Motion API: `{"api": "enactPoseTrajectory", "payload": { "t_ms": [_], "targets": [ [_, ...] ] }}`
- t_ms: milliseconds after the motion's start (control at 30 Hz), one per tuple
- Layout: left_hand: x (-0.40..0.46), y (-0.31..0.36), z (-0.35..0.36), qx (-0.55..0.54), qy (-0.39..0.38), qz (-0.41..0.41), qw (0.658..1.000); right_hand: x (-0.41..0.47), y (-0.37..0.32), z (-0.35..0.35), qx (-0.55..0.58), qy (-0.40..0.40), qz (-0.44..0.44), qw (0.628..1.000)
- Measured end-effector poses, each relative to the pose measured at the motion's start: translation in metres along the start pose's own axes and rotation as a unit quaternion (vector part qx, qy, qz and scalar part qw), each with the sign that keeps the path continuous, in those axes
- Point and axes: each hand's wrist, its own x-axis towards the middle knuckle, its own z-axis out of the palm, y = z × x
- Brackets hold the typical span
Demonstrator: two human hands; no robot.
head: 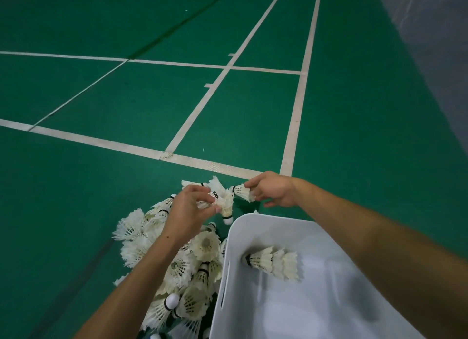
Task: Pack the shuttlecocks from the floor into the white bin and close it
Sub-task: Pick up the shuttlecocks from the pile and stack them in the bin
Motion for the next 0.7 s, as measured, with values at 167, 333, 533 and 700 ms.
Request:
{"api": "enactPoseTrajectory", "payload": {
  "t_ms": [167,333,533,700],
  "targets": [
    [-0.016,0.024,-0.021,-0.029,0.04,0.038,0.998,-0.031,0.002,-0.002,0.06,0.072,-0.049,0.994],
    [-0.042,0.07,-0.041,-0.026,0.104,0.139,0.984,-0.087,0.003,-0.012,0.071,0.231,-0.183,0.953],
    [-0.078,0.12,-0.04,-0.018,0.083,0.238,0.968,-0.18,0.025,-0.019,0.057,0.356,-0.263,0.895],
    [-0.099,0.137,-0.025,0.0,-0.002,0.264,0.965,-0.244,0.07,-0.006,0.009,0.395,-0.237,0.888]
  ]
}}
